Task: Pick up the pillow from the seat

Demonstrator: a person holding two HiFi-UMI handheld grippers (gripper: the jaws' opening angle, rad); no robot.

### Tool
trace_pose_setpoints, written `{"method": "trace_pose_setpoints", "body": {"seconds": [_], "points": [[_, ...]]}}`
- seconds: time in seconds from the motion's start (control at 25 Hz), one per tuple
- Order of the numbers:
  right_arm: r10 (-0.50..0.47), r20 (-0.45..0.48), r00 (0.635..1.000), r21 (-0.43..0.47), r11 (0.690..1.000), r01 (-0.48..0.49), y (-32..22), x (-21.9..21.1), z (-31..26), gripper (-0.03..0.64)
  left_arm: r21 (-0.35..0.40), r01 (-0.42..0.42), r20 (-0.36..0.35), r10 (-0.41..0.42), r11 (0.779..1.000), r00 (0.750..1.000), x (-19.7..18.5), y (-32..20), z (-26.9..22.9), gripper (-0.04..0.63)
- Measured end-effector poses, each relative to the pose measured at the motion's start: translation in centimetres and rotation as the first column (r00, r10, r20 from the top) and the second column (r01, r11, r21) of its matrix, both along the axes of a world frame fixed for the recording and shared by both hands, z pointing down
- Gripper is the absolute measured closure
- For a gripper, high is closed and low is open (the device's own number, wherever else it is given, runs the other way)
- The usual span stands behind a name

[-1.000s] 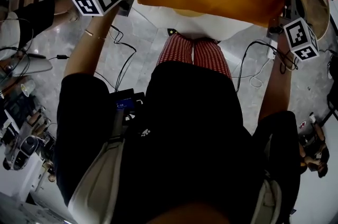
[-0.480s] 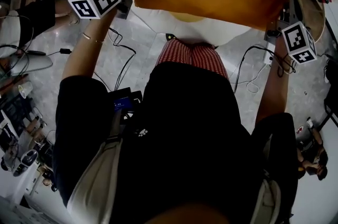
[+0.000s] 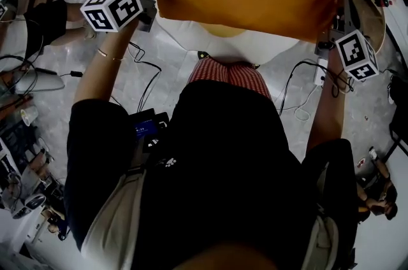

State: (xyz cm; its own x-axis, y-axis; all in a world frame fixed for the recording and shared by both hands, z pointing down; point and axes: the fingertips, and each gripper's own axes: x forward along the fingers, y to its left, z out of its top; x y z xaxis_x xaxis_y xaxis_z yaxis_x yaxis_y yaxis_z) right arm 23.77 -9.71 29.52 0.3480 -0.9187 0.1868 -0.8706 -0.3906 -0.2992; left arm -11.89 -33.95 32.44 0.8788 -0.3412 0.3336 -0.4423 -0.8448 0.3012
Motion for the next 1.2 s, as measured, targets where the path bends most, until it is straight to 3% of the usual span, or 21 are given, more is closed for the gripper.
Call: {"method": "trace_pose_setpoints", "body": {"seconds": [1.2], "points": [[-0.047,-0.017,0.999,0.115,0.992,0.048,0.6,1.2,-6.1,0.595,0.058,0.040,-0.088,-0.035,0.998,0.995,0.7,1.0,-6.9,0.583]]}}
